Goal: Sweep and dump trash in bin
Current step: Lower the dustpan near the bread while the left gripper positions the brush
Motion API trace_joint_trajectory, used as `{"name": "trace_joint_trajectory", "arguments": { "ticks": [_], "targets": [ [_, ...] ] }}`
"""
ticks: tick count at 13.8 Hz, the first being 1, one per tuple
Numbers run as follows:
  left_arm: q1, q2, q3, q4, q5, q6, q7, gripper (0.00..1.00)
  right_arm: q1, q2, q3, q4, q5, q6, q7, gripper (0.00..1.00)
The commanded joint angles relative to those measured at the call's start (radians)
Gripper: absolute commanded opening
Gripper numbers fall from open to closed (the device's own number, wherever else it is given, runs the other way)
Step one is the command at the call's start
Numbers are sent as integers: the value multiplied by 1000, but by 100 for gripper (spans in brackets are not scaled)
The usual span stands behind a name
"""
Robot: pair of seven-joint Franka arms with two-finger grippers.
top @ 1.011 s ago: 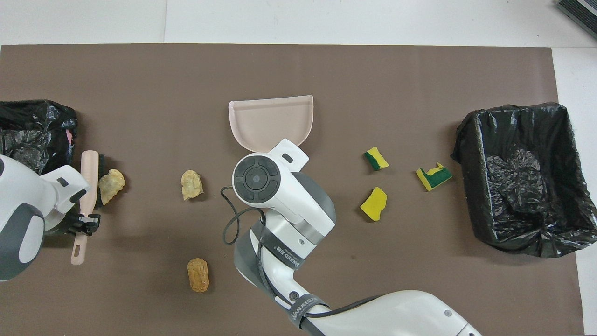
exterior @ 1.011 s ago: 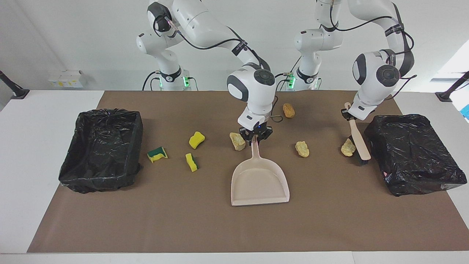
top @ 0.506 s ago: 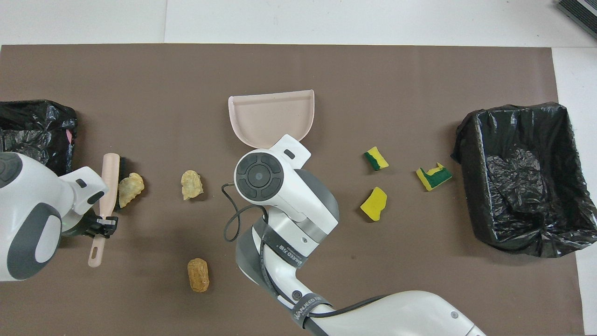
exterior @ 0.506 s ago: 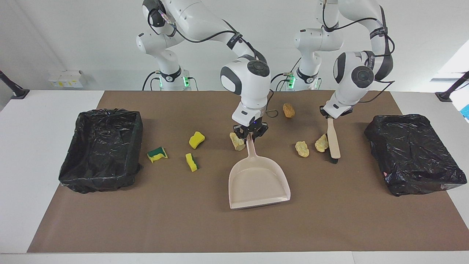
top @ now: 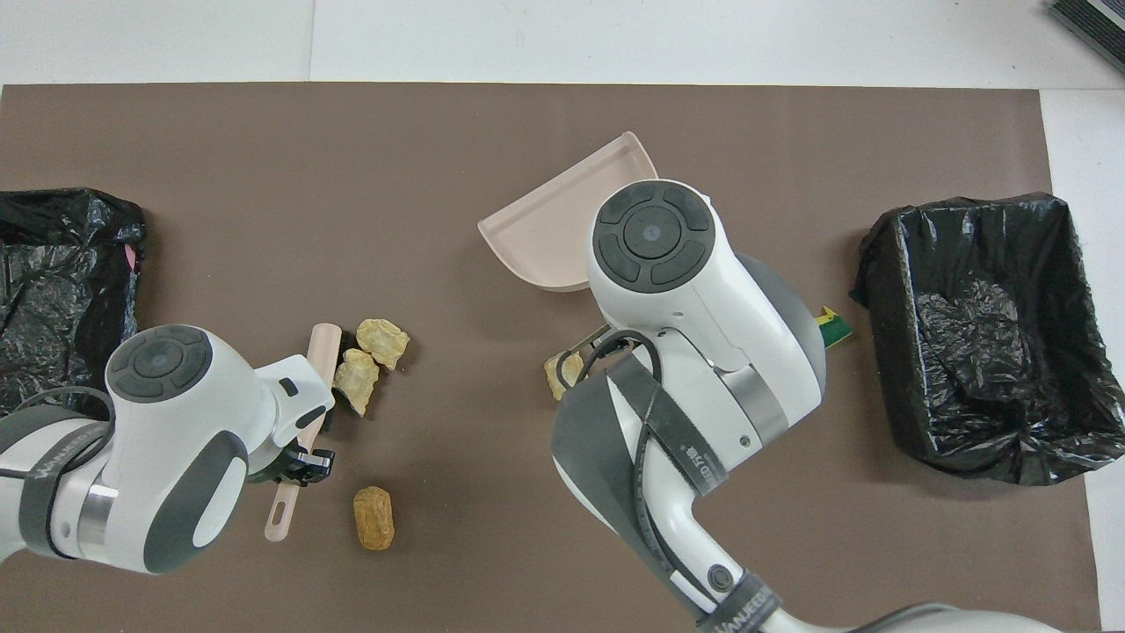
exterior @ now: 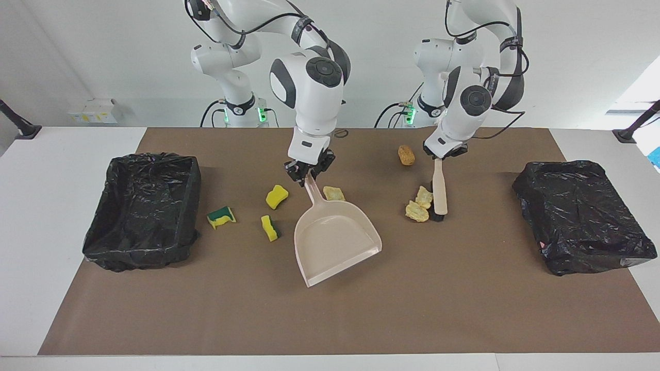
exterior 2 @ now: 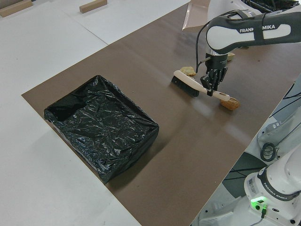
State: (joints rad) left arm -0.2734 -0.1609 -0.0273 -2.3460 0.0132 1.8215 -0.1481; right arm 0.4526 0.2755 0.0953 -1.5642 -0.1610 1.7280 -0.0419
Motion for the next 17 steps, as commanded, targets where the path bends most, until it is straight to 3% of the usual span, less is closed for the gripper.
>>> {"name": "trace_joint_trajectory", "arguments": {
  "ticks": [1,4,7,9,17],
  "targets": [
    [15,-70,23,46,-1,-146,-27,0,1,-55,7,-69,1,-19,-268,0],
    [65,-114,20,24,4,-133,-111,0,-8,-65,9,-103,3,-4,-636,0],
    [63,-106,18,-25,2,-1,-153,0,-40,-65,9,-126,0,18,-888,0],
    [53,-80,17,-70,2,76,-165,0,-31,-49,7,-129,-14,56,-943,0],
    [48,38,12,-55,-10,225,-76,0,-9,-1,7,-139,-57,125,-998,0]
  ]
}}
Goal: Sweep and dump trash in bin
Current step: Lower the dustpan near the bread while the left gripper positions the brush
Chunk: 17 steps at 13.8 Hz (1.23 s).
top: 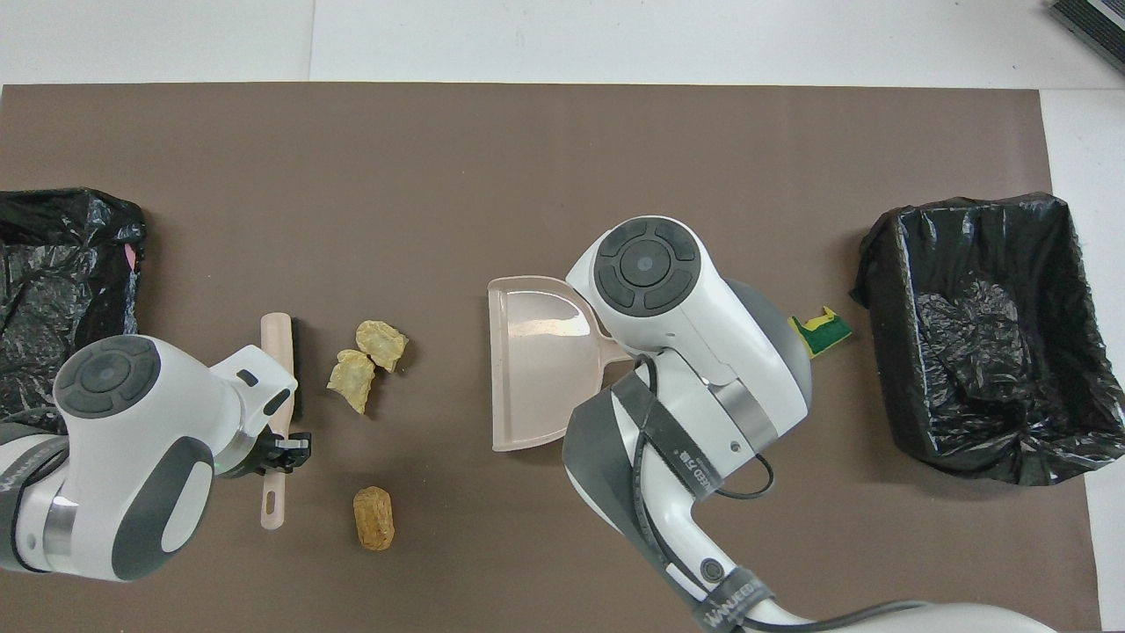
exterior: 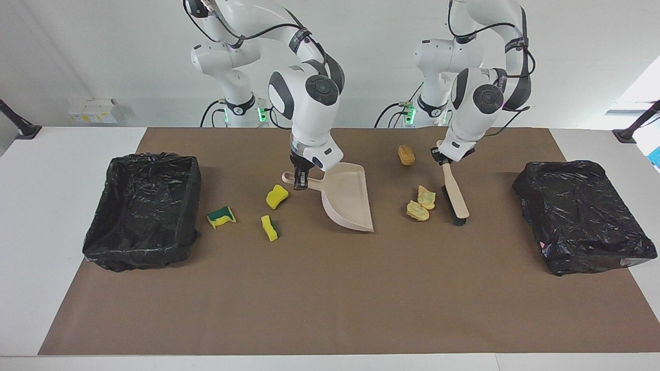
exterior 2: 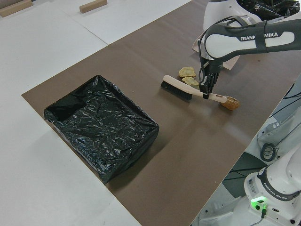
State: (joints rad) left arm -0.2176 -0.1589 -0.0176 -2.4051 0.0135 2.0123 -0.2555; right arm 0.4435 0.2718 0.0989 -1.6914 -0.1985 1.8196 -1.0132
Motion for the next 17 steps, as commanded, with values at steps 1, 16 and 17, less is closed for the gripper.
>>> {"name": "trace_joint_trajectory", "arguments": {
  "ticks": [1,16,17],
  "targets": [
    [-9,39,1,4,-15,48,51,0,0,7,4,-8,-19,38,-22,0],
    [-322,39,-1,47,-250,55,-66,0,50,84,5,-2,-21,145,137,0],
    [-333,47,-1,76,-297,57,-99,0,50,84,4,-4,-19,145,139,0]
  ]
}}
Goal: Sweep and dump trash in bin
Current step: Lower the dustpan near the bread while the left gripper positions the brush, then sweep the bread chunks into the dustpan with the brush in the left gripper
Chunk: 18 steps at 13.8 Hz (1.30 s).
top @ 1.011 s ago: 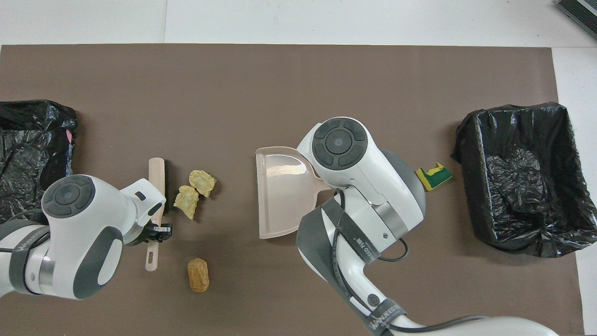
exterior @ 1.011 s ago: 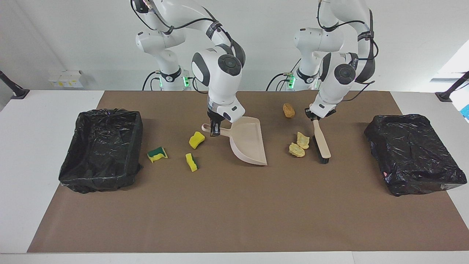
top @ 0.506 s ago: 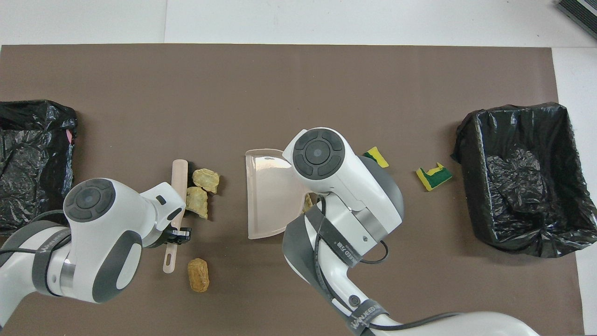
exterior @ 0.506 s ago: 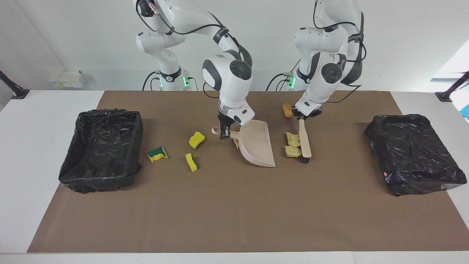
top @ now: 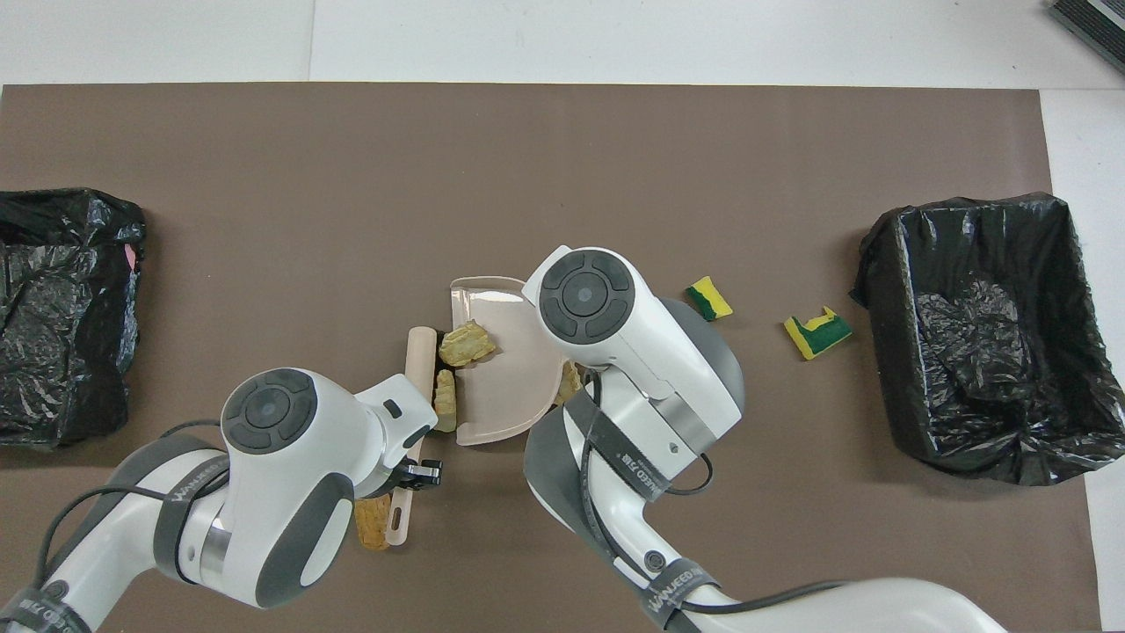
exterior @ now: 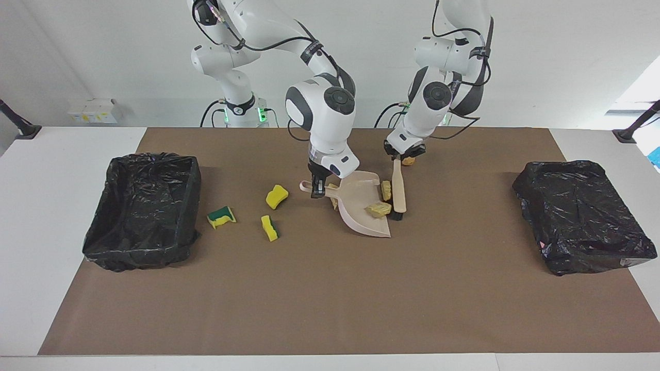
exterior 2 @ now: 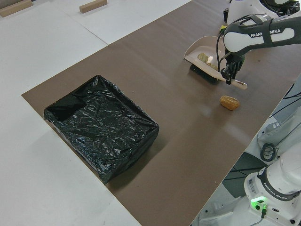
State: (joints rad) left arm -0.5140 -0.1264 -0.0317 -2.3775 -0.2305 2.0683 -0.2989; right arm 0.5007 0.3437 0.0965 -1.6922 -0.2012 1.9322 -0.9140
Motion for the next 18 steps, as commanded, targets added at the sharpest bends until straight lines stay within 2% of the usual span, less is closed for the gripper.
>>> {"name": "trace_joint_trajectory", "arguments": {
  "ticks": [1,4,8,10,14,16,18],
  "targets": [
    [-46,27,12,66,-84,3,-80,0,-8,12,8,-4,-17,36,38,0],
    [-61,13,1,84,-89,-22,-207,0,-21,8,8,-32,-14,94,30,0],
    [-61,-22,1,84,-84,-207,-385,0,-25,9,6,-33,-14,105,-40,0],
    [-61,-47,1,73,-69,-261,-480,0,-25,8,8,-35,-15,108,-46,0],
    [-55,-97,1,58,43,-485,-679,0,-31,-3,8,-53,-15,134,-83,0],
    [-61,-122,1,37,48,-540,-776,0,-36,-28,8,-78,-15,148,-109,0],
    [-61,-160,0,-14,48,-541,-805,0,-53,-57,8,-101,-12,151,-161,0]
  ]
}}
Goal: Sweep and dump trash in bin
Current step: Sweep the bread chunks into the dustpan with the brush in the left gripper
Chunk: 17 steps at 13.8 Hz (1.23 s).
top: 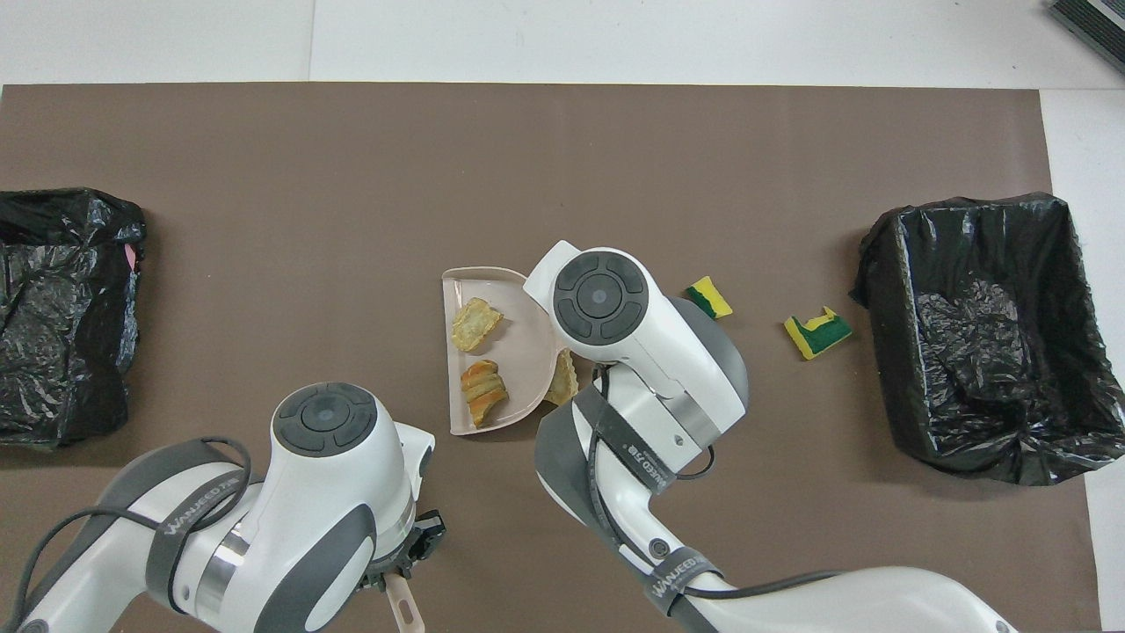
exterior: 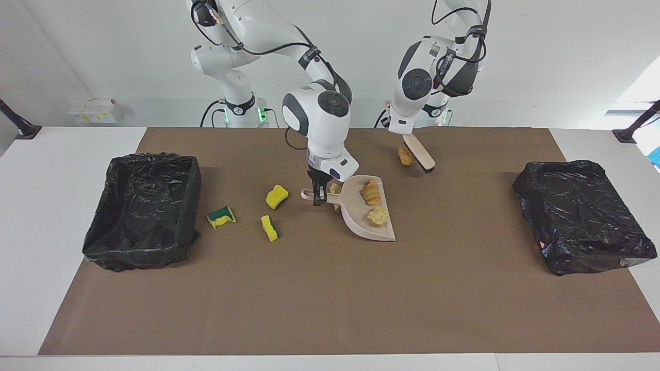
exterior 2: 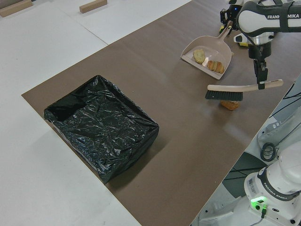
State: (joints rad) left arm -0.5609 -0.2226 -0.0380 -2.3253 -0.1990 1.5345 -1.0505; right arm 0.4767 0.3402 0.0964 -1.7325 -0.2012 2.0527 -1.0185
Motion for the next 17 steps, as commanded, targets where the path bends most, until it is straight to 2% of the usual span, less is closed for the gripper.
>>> {"name": "trace_joint_trajectory", "arguments": {
  "ticks": [1,3,5,6,9,13,17],
  "targets": [
    [-16,-93,1,-103,15,21,-83,0,-36,-68,9,-80,-9,40,-78,0],
    [-65,-129,-5,-167,3,103,-163,0,-24,-114,9,-175,-4,117,-92,0],
    [-112,-123,-3,-228,-37,181,-199,0,-24,-156,9,-277,-6,205,-100,0],
    [-119,-126,-5,-252,-63,238,-218,0,-23,-161,9,-288,-6,210,-112,0],
    [-119,-90,0,-243,-77,387,-218,0,-21,-147,9,-273,-6,210,-115,0],
    [-42,27,3,-162,-77,591,-198,0,-23,-135,8,-259,-6,205,-115,0],
    [-13,98,1,-89,-79,685,-129,0,-18,-107,8,-214,-7,181,-114,0]
  ]
}}
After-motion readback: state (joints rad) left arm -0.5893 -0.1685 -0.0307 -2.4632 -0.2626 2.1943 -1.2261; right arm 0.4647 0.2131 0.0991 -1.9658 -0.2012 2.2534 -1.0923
